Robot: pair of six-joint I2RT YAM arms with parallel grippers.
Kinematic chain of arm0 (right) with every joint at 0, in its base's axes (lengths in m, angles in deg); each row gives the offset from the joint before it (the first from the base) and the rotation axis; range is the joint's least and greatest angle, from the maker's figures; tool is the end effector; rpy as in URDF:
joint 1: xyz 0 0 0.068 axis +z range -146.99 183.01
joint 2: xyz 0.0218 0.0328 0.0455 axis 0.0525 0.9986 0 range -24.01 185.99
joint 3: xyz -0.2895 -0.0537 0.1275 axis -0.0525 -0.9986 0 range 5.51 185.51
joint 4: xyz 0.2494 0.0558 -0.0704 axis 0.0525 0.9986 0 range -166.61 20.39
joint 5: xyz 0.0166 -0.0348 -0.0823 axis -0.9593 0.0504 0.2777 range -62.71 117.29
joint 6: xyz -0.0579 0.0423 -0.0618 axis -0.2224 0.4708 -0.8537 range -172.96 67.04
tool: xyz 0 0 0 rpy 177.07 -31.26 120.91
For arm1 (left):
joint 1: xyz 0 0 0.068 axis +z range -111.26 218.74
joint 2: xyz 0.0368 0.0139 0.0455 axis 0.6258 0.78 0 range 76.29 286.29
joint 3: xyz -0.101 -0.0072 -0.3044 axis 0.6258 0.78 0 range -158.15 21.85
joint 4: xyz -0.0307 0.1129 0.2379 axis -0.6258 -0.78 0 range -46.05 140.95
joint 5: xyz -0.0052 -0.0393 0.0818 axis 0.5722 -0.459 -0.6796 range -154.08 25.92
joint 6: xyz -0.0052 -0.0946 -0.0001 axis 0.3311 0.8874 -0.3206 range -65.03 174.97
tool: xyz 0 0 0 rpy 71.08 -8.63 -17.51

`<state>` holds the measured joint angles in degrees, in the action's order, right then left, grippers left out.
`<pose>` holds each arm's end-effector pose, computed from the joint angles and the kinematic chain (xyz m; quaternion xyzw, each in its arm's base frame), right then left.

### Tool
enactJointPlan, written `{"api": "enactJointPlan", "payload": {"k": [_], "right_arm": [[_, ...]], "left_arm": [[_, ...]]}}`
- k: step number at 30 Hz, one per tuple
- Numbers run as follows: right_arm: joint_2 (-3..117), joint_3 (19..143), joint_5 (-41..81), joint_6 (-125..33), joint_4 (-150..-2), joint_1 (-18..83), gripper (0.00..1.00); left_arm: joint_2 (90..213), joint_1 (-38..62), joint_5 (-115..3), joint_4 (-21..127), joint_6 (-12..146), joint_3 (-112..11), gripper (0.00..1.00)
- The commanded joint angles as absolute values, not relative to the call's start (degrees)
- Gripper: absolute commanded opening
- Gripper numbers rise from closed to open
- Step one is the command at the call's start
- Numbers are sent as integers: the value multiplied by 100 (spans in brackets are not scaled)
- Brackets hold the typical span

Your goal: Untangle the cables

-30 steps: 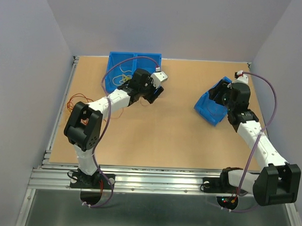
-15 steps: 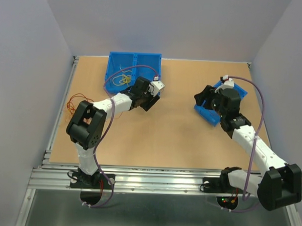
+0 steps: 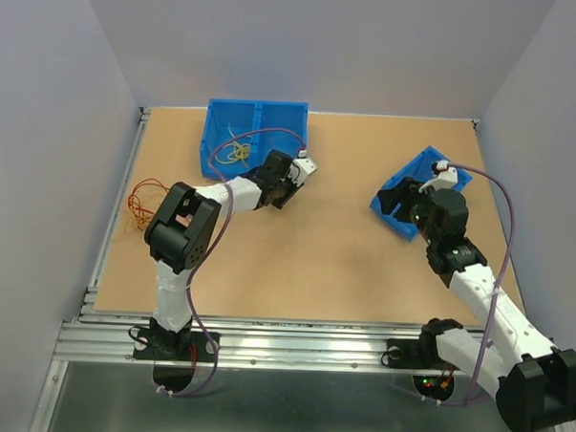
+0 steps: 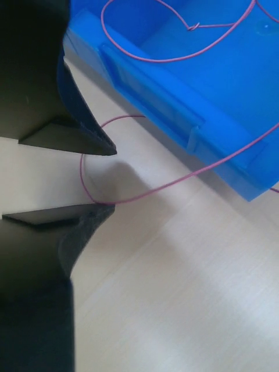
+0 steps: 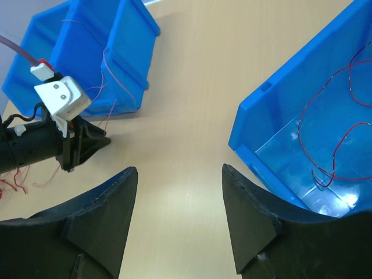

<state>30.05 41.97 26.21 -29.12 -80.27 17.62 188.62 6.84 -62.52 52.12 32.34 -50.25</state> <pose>0.2379 0.0637 0.3108 0.0576 0.7855 0.2099 0.5793 0.4162 -0.2619 0.1878 0.4188 0.7998 -0.0470 0.4275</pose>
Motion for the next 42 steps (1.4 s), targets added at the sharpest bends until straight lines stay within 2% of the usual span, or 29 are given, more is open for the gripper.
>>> {"api": "enactJointPlan", "payload": {"k": [1,2,3,7,11,14,22,29,33,42], "right_arm": [[2802,3970,2632,-2861,-8311,1778,65],[2776,3926,2632,-2853,-8320,1778,65],[2732,3899,2650,-2835,-8320,1778,65],[2609,3794,2668,-2800,-8329,1769,65],[2521,3732,2624,-2765,-8329,1778,64],[2521,3732,2632,-2756,-8329,1769,64],[2591,3732,2650,-2756,-8346,1778,64],[2591,3688,2641,-2756,-8373,1769,64],[2635,3680,2624,-2756,-8408,1769,63],[2662,3653,2624,-2765,-8452,1778,63]], "left_arm": [[18932,613,-6338,5244,3247,-5234,24],[18853,613,-6207,5210,3247,-5225,6],[18809,605,-6162,5174,3247,-5216,0],[18449,604,-5522,4893,3344,-5207,0],[18097,622,-4294,4657,3528,-5277,0],[18131,631,-3389,4323,3660,-5672,0],[18456,797,-2033,4049,3827,-6594,0],[18088,1421,-2269,4638,4179,-6648,0],[17929,2001,-2416,4376,4013,-6945,0],[18176,2397,-2954,4058,3933,-7484,0]]}}
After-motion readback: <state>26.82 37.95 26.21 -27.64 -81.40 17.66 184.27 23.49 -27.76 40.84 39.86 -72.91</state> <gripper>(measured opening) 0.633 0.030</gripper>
